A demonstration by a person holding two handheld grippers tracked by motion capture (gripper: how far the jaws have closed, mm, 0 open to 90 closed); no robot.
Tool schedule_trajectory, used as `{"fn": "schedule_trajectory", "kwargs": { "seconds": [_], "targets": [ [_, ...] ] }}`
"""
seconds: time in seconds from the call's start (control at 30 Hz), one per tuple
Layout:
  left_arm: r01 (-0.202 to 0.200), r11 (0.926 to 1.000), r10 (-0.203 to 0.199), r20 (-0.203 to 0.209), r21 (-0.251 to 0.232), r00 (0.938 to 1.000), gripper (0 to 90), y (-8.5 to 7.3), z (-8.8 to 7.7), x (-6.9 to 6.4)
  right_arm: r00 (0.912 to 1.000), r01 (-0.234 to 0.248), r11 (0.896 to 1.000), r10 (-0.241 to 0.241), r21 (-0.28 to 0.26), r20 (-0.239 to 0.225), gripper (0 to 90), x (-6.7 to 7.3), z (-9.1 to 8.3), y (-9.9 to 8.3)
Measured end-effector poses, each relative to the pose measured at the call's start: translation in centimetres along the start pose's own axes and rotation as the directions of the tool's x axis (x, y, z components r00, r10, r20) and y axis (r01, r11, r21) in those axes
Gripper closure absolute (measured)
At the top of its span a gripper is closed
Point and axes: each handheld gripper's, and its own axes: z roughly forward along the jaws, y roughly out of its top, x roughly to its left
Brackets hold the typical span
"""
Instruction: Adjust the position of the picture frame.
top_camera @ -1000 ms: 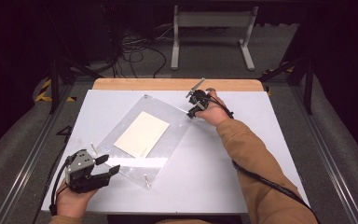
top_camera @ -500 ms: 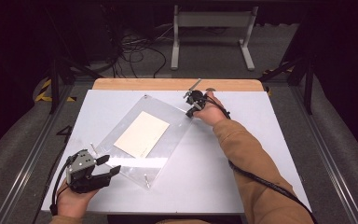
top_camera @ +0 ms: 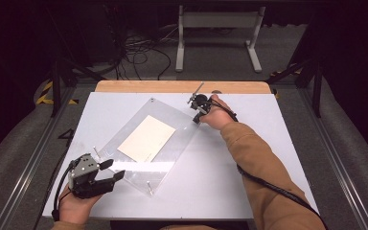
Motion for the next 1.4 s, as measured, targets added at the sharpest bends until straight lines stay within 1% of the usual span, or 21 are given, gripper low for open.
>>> {"fn": "schedule_trajectory", "kwargs": {
  "seconds": [0.2, 0.37, 0.43, 0.47, 0.57, 0.63, 0.7, 0.8, 0.9, 0.97, 1.0, 1.03, 1.07, 1.1, 1.13, 1.2, 1.23, 1.27, 1.3, 1.33, 1.4],
  "targets": [
    [0.003, 1.0000, -0.003, 0.004, -0.003, 1.0000, 40.7, 0.1, -0.1, -0.1, 0.9983, 0.050, 0.997, -0.048, 0.062, -0.034, 84.0, 1.0, -0.7, -0.9],
    [-0.004, 1.0000, 0.004, 0.004, -0.004, 1.0000, 40.7, 0.1, -0.1, -0.1, 0.9934, 0.103, 0.990, -0.097, 0.099, -0.061, 84.0, 2.0, -1.3, -1.9],
    [0.008, 0.9999, -0.008, 0.006, -0.007, 1.0000, 40.6, 0.1, -0.1, -0.2, 0.9909, 0.121, 0.986, -0.114, 0.112, -0.072, 84.0, 2.4, -1.6, -2.2],
    [0.004, 1.0000, -0.004, 0.002, -0.006, 1.0000, 40.6, 0.1, -0.2, -0.2, 0.9873, 0.140, 0.982, -0.128, 0.125, -0.093, 83.9, 2.8, -1.7, -2.5],
    [0.009, 0.9999, -0.009, 0.007, -0.010, 0.9999, 40.6, 0.0, -0.3, -0.1, 0.9813, 0.171, 0.973, -0.155, 0.154, -0.115, 83.9, 3.6, -2.0, -3.0],
    [0.004, 1.0000, -0.004, -0.004, -0.006, 1.0000, 40.6, 0.1, -0.5, -0.1, 0.9736, 0.201, 0.964, -0.177, 0.175, -0.144, 83.9, 4.3, -2.3, -3.4],
    [0.022, 0.9998, -0.022, -0.022, 0.001, 0.9995, 40.9, 0.1, -0.6, -0.1, 0.9673, 0.223, 0.955, -0.192, 0.197, -0.166, 83.9, 4.9, -2.5, -3.7],
    [0.035, 0.9994, -0.035, -0.031, -0.006, 0.9989, 41.1, -0.2, -1.2, 0.1, 0.9526, 0.270, 0.940, -0.230, 0.209, -0.200, 83.8, 6.1, -2.9, -4.4],
    [0.044, 0.9990, -0.044, -0.037, -0.003, 0.9983, 41.4, -0.4, -1.5, 0.2, 0.9434, 0.293, 0.932, -0.244, 0.216, -0.225, 83.7, 7.1, -3.3, -5.1],
    [0.079, 0.9969, -0.078, -0.064, 0.007, 0.9949, 42.2, -0.9, -1.5, 0.7, 0.9401, 0.300, 0.929, -0.250, 0.216, -0.232, 83.6, 7.7, -3.5, -5.6],
    [0.085, 0.9962, -0.083, -0.075, 0.019, 0.9937, 42.4, -1.0, -1.5, 0.9, 0.9375, 0.307, 0.928, -0.257, 0.212, -0.235, 83.6, 8.0, -3.6, -5.8],
    [0.085, 0.9962, -0.083, -0.075, 0.019, 0.9937, 43.0, -1.0, -1.5, 0.9, 0.9375, 0.307, 0.928, -0.257, 0.212, -0.235, 83.6, 8.0, -3.6, -5.8],
    [0.089, 0.9954, -0.085, -0.120, 0.034, 0.9891, 43.8, -1.0, -1.3, 0.8, 0.9431, 0.289, 0.938, -0.244, 0.194, -0.227, 83.5, 8.0, -3.7, -6.1],
    [0.071, 0.9951, -0.060, -0.160, 0.068, 0.9853, 44.5, -1.0, -1.2, 0.7, 0.9447, 0.279, 0.943, -0.236, 0.182, -0.228, 83.3, 7.9, -3.7, -6.3],
    [0.067, 0.9952, -0.054, -0.176, 0.070, 0.9828, 45.1, -0.9, -1.1, 0.7, 0.9447, 0.273, 0.949, -0.234, 0.158, -0.230, 83.5, 7.8, -3.8, -6.5],
    [0.097, 0.9934, -0.085, -0.165, 0.062, 0.9825, 45.7, -1.0, -1.0, 0.9, 0.9507, 0.236, 0.965, -0.205, 0.112, -0.232, 81.4, 7.7, -3.9, -7.0],
    [0.114, 0.9917, -0.103, -0.174, 0.059, 0.9794, 45.6, -1.1, -0.9, 1.2, 0.9566, 0.213, 0.974, -0.192, 0.078, -0.219, 78.8, 7.5, -4.0, -7.2],
    [0.114, 0.9917, -0.103, -0.174, 0.059, 0.9794, 45.1, -1.1, -0.9, 1.2, 0.9566, 0.213, 0.974, -0.192, 0.078, -0.219, 78.8, 7.5, -4.0, -7.2],
    [0.134, 0.9894, -0.121, -0.189, 0.056, 0.9745, 45.1, -1.1, -0.8, 1.6, 0.9596, 0.189, 0.981, -0.178, 0.031, -0.218, 77.1, 7.4, -4.4, -7.5],
    [0.165, 0.9851, -0.151, -0.210, 0.049, 0.9659, 42.7, -1.2, -0.7, 2.2, 0.9626, 0.161, 0.986, -0.167, -0.046, -0.213, 74.1, 7.3, -5.2, -7.9],
    [0.202, 0.9786, -0.185, -0.260, 0.038, 0.9477, 39.7, -1.2, -0.4, 3.0, 0.9683, 0.136, 0.985, -0.155, -0.103, -0.196, 73.6, 7.2, -5.9, -8.5]
  ]
}}
